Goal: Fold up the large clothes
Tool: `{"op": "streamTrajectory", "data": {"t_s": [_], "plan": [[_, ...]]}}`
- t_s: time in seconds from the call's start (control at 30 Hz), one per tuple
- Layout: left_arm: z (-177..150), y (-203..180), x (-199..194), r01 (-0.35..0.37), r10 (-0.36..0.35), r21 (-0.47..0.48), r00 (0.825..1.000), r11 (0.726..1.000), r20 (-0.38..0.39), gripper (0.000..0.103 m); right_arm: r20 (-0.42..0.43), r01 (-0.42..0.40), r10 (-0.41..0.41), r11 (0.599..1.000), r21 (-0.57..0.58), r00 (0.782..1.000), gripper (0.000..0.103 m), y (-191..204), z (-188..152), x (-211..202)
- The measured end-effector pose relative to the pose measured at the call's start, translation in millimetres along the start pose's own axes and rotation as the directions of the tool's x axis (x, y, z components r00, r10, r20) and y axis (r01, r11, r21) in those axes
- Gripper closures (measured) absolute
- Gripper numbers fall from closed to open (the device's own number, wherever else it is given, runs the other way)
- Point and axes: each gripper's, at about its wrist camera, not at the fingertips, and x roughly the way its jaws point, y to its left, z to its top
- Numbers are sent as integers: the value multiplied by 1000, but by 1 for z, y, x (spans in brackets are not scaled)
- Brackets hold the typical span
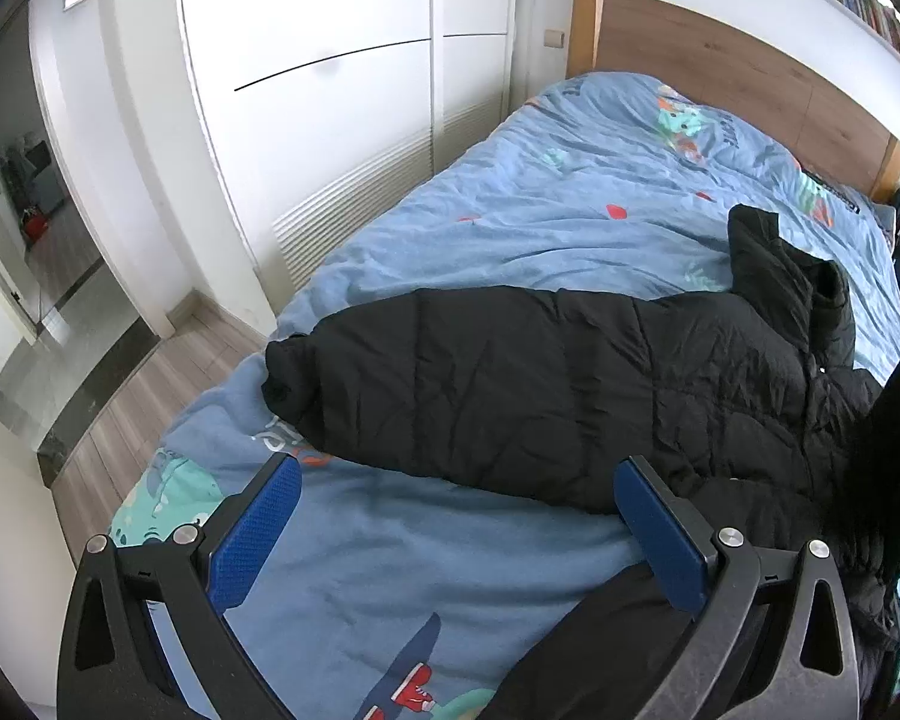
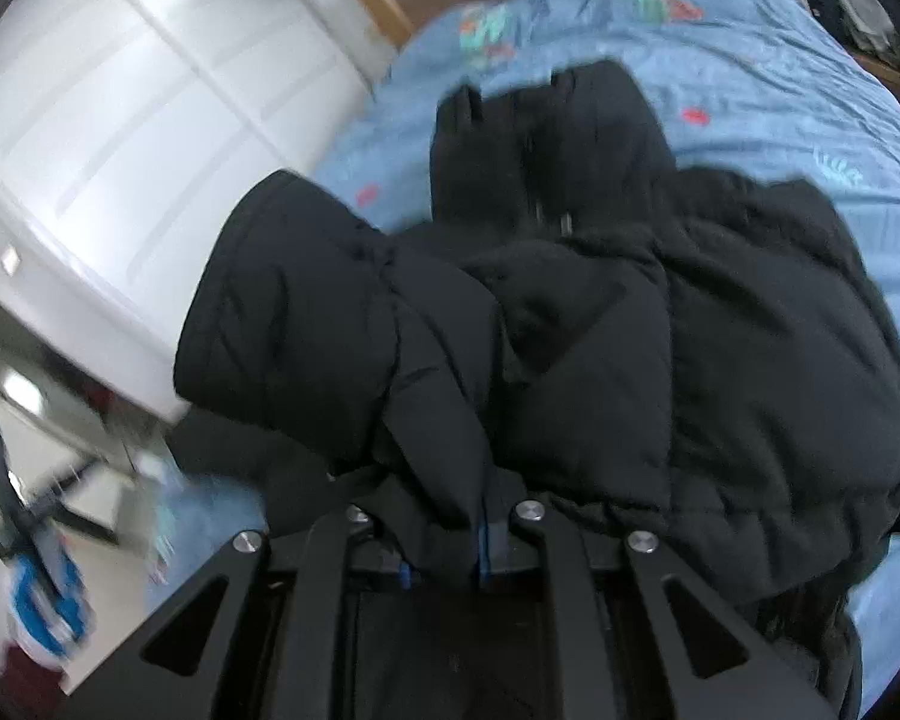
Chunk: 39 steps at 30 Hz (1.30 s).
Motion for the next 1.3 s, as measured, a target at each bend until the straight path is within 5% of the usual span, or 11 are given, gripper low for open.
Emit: {"op": "streamTrajectory", "data": {"t_s": [0.2, 0.43, 0.57, 0.9, 1.3], "plan": [[-5, -12, 0, 9, -9, 14, 1000, 1000, -8, 1, -80, 66, -70, 996, -56, 994, 88, -6, -31, 18], [-4, -33, -7, 49, -49, 13, 999, 999, -4, 1, -72, 133, -144, 981, -140, 987, 80, 3, -37, 11], [1, -51, -15, 67, -67, 33, 998, 997, -2, 1, -69, 117, -131, 979, -169, 989, 39, 17, -43, 5], [9, -92, -27, 127, -126, 55, 992, 990, -17, 1, -65, 53, -67, 980, -192, 996, 38, 26, -39, -31], [-9, -188, -20, 227, -218, 156, 973, 961, -75, 1, 77, 288, -281, 951, -109, 957, 38, -60, -2, -93]]}}
